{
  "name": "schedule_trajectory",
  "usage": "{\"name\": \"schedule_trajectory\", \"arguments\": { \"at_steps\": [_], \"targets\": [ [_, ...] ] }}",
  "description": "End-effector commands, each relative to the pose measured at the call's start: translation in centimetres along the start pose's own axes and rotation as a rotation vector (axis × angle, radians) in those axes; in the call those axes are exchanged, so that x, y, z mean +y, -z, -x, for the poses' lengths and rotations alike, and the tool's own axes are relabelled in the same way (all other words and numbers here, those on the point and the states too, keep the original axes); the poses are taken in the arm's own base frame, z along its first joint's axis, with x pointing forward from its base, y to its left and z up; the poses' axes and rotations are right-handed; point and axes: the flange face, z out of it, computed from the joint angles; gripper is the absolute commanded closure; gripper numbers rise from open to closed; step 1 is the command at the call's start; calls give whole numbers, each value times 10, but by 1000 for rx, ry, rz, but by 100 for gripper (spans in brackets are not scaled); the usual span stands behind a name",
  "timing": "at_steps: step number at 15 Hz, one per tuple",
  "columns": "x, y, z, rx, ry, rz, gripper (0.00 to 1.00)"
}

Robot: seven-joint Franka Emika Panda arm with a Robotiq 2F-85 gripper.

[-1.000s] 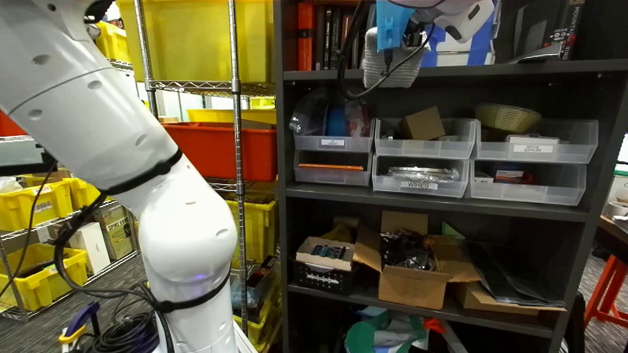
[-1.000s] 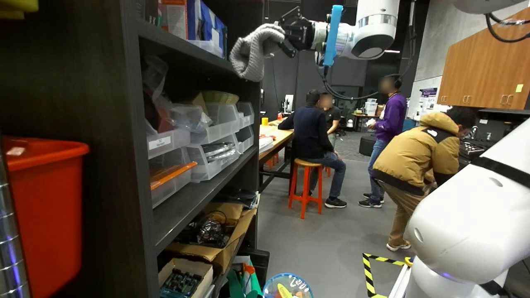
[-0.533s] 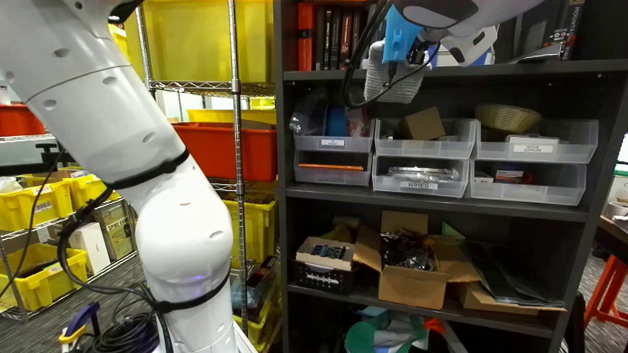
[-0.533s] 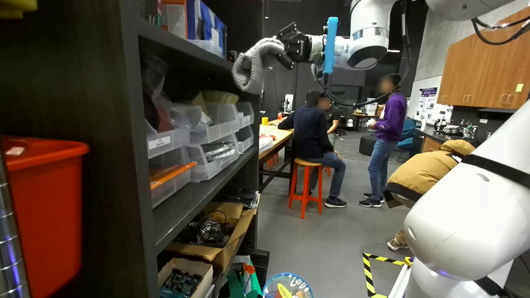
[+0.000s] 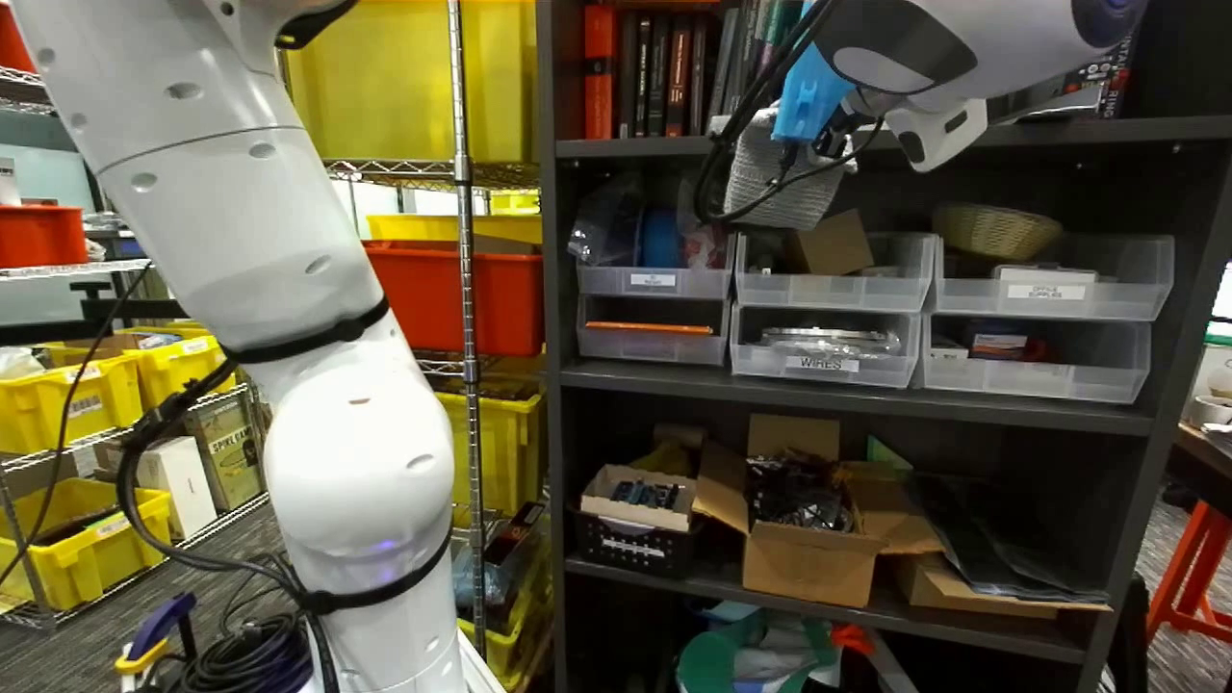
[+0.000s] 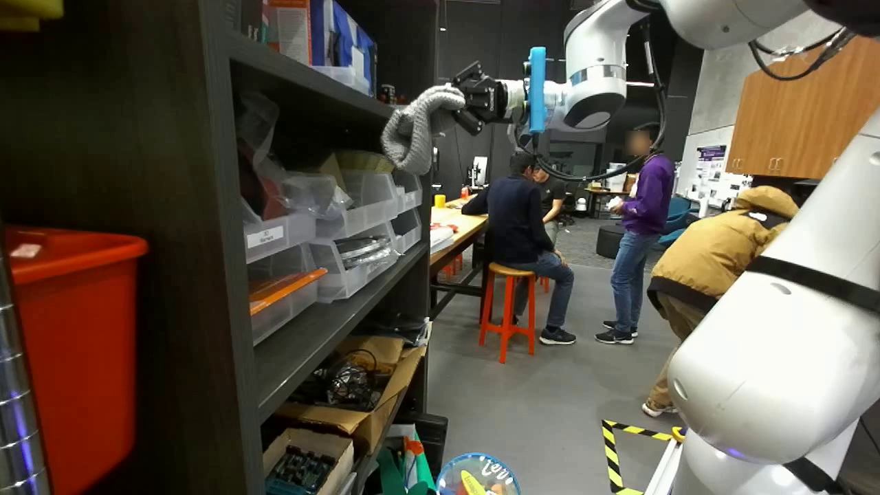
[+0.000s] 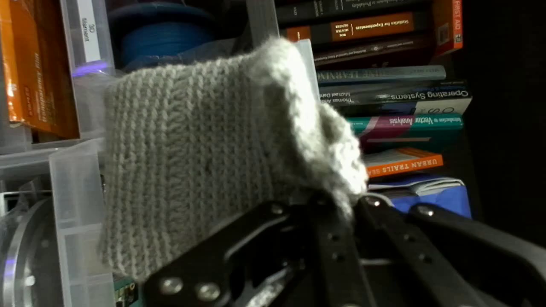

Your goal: Put the grey towel in the middle top transparent tray

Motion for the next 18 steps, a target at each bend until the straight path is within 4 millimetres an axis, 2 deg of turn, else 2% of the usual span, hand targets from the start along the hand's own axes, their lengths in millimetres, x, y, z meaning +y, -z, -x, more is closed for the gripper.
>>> {"name": "schedule_trajectory", "arguments": {
  "at_steps": [1,5,9,12,14,18],
  "targets": [
    [1,11,-21,-39,-71,-8,98],
    [1,-2,-30,-114,-103,23,98],
    [-16,-29,-27,-198,-104,59,98],
    [-23,-30,-35,-221,-114,57,98],
    [-20,-30,-45,-222,-113,67,98],
    [0,-24,-73,-220,-138,81,98]
  ]
}}
